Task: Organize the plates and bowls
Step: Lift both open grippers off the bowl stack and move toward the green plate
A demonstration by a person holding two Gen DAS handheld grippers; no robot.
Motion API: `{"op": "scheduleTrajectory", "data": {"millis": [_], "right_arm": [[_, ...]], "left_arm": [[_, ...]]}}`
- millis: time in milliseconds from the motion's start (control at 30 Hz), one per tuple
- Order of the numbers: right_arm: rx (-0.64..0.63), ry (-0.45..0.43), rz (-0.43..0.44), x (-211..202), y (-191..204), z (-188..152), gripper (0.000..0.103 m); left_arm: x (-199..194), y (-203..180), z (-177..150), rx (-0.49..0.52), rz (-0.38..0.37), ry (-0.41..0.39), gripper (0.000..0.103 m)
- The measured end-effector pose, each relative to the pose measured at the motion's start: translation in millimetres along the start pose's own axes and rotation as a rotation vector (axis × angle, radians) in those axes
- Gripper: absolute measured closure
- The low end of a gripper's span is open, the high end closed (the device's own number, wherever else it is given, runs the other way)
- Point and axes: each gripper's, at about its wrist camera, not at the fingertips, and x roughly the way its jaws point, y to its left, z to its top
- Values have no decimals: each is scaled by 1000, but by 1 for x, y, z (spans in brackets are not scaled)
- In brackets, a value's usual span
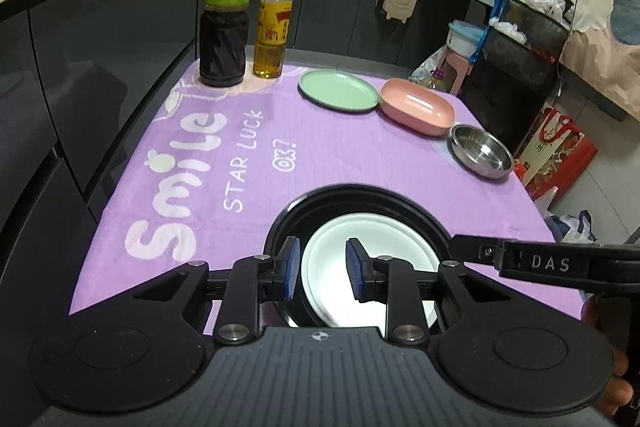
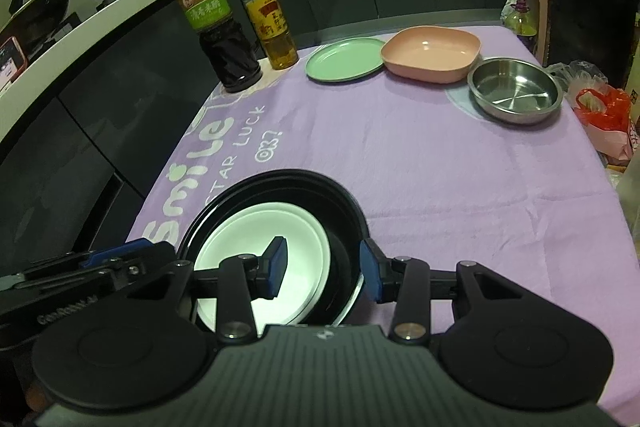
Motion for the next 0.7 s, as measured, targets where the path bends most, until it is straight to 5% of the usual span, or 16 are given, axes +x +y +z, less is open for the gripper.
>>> {"op": "scheduleTrajectory", "data": {"millis": [300, 700], "right_arm": [[-3, 4, -14, 9, -5, 12, 66], [45, -4, -43, 36, -27, 51, 66]], "left_arm": [[19, 8, 32, -15, 5, -38, 78], [90, 20, 81, -72, -9, 7, 73]]}}
